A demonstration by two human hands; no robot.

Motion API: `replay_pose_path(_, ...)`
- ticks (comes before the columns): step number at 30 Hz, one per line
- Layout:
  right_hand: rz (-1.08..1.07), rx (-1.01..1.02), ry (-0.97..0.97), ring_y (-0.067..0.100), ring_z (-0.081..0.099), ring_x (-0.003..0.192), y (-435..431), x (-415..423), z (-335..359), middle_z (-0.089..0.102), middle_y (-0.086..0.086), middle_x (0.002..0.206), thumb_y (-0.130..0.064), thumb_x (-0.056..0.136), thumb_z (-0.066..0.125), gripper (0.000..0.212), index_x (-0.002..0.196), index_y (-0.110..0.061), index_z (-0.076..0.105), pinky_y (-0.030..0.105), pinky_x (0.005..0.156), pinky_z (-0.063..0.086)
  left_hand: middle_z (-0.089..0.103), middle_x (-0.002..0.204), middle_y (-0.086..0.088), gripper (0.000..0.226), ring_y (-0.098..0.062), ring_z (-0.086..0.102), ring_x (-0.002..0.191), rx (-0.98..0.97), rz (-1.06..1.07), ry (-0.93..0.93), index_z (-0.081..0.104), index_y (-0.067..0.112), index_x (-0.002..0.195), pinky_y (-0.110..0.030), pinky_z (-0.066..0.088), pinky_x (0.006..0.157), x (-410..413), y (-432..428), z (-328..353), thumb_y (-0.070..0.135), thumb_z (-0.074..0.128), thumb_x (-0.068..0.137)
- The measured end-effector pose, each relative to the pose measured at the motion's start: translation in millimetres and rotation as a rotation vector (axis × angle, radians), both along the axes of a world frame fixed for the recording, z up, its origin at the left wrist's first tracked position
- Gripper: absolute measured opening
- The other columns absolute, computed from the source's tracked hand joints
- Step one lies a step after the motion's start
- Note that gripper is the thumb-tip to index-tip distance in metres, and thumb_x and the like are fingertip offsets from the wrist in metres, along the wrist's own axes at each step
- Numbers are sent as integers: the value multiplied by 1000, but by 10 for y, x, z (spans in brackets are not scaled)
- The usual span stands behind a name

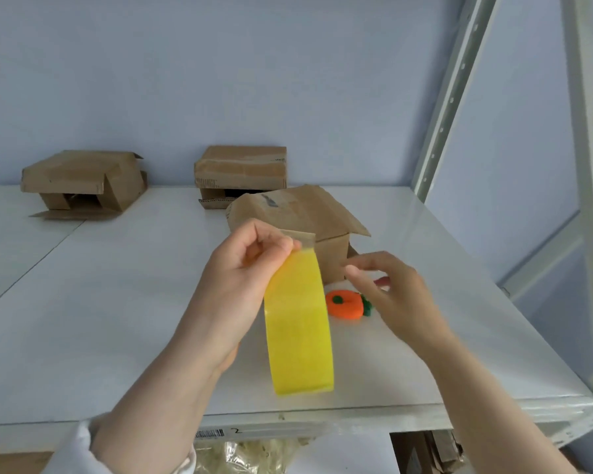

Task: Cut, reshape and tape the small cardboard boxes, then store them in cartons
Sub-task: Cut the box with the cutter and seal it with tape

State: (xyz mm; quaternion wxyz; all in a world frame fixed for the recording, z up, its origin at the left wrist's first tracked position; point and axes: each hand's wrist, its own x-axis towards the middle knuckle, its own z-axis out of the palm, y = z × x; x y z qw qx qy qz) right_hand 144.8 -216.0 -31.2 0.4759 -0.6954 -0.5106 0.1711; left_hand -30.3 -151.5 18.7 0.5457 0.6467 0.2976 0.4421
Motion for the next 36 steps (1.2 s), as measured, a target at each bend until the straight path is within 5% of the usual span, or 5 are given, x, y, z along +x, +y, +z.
replay_pose_path(5, 442, 150, 262, 24, 58, 85, -336, -343, 204, 63, 12, 89, -84, 69, 43, 79, 93, -12, 65, 29, 75, 42, 69, 84, 4, 20, -8, 59, 78, 23, 96, -95, 58, 22, 68, -28, 44, 74, 206, -70, 278, 18, 57, 89)
replay_pose_path(19, 463, 29, 426, 20, 69, 64, 288, -462, 1066, 74, 5, 82, -40, 80, 64, 37, 99, -9, 60, 25, 53, 53, 67, 73, 13, 7, -1, 63, 67, -86, -65, 105, 63, 23, 79, -18, 51, 55, 274, 1018, 836, 25, 64, 86)
replay_pose_path(26, 576, -141, 438, 22, 65, 105, 599, -151, 991, 69, 5, 112, -57, 56, 80, 61, 107, -25, 69, 31, 88, 54, 64, 74, 9, 11, -3, 58, 67, -97, -52, 222, 62, 23, 76, -25, 45, 72, 431, 1685, 506, 27, 67, 85)
replay_pose_path(31, 208, 24, 358, 17, 70, 88, 832, -220, 836, 74, 0, 94, -82, 38, 70, 82, 94, -22, 72, 25, 72, 56, 63, 68, 5, 18, -5, 58, 64, -112, -37, 217, 61, 23, 68, -18, 41, 59, 514, 2019, 244, 19, 66, 85)
replay_pose_path(36, -120, 44, 504, 14, 66, 50, 1097, -401, 1114, 70, 1, 58, -59, 53, 56, 55, 77, -11, 66, 27, 48, 55, 66, 65, 6, 21, -10, 61, 74, -112, -19, 263, 66, 25, 61, -24, 47, 71, 606, 2189, -35, 17, 70, 80)
